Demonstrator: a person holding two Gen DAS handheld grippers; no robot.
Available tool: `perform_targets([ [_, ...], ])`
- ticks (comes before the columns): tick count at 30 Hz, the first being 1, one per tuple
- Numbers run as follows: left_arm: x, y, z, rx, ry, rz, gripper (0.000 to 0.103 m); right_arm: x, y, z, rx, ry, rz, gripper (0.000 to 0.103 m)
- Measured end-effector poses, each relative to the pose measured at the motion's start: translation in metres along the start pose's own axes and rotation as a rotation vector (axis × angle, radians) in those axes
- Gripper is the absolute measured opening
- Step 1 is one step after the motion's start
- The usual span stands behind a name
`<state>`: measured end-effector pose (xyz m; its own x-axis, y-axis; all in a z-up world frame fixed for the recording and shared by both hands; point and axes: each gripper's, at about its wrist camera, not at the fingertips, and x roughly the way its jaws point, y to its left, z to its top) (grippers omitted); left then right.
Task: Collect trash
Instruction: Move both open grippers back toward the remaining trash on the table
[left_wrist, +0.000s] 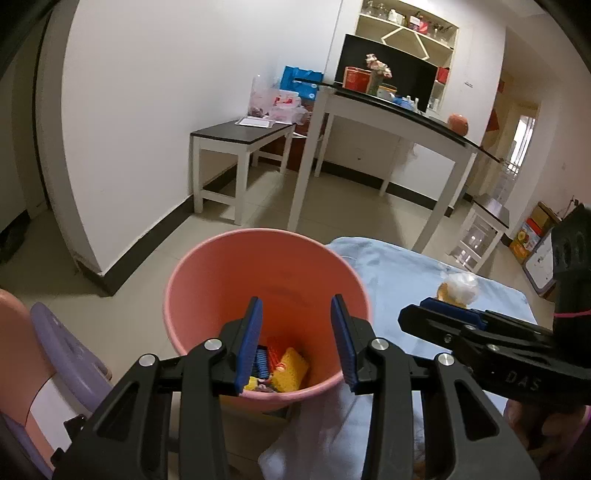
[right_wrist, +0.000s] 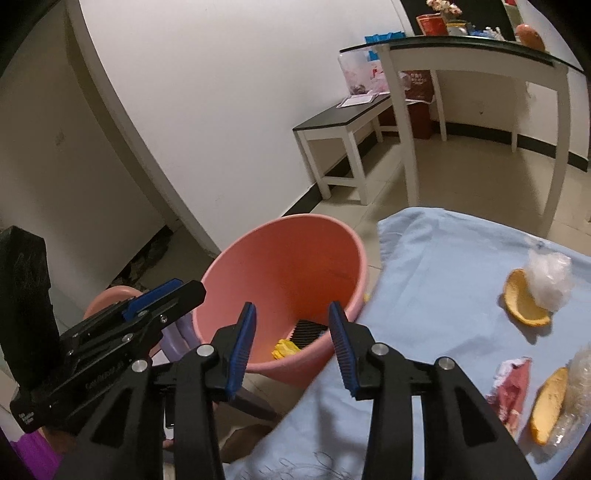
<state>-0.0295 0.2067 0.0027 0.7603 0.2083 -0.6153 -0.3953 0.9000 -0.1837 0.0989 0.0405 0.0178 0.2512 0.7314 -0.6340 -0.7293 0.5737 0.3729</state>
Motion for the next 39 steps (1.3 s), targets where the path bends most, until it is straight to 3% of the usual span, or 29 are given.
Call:
perform_targets([
  [12, 0.008, -0.053, -0.004, 0.091, 0.014, -0.083, 0.039, -0.065, -0.043, -0.019, 0.056, -0.085, -0.112, 0.040],
  [23, 0.021, -0.113, -0.010, 0.194, 0.037, -0.170, 0.039, -0.135, -0.113, -0.047, 0.176, -0.178, -0.261, 0.040],
  [39, 0.060, -0.183, -0.007, 0.313, 0.083, -0.260, 0.039, -0.164, -0.180, -0.091, 0.299, -0.189, -0.353, 0.040],
])
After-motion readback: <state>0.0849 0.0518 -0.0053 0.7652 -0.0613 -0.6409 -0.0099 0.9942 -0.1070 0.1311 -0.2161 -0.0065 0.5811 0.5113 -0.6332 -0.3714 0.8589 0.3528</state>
